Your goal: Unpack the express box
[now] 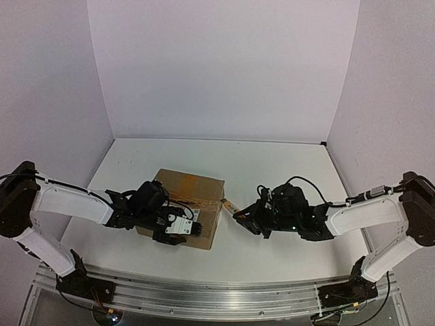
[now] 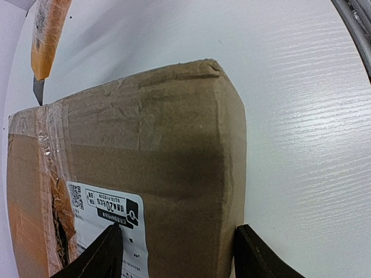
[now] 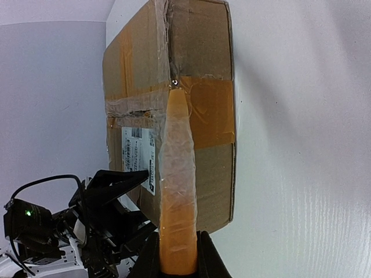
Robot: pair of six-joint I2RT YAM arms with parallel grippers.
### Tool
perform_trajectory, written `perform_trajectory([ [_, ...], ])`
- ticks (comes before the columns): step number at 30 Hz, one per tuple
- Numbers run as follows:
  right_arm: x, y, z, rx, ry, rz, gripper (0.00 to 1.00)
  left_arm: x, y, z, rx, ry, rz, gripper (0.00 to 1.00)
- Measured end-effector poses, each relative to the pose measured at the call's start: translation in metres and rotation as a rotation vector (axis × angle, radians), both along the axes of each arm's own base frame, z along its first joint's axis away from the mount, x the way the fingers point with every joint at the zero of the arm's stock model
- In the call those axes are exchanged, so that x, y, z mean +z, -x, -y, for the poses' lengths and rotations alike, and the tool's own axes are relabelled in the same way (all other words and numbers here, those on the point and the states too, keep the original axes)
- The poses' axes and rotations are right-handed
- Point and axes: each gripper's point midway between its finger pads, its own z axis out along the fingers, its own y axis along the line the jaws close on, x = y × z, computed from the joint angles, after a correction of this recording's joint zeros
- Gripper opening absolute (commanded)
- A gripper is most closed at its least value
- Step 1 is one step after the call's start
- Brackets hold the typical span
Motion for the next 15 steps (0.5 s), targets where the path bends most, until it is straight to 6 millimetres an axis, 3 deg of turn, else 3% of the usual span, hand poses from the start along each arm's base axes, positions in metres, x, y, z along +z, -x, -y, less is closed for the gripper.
perform_trajectory([
  [15,-0.0017,0.0087,-0.0006,-0.001,-0.003,-0.016,0.00,-0.0003,-0.0012,0.0030,0.009,-0.004,-0.050,0.61],
])
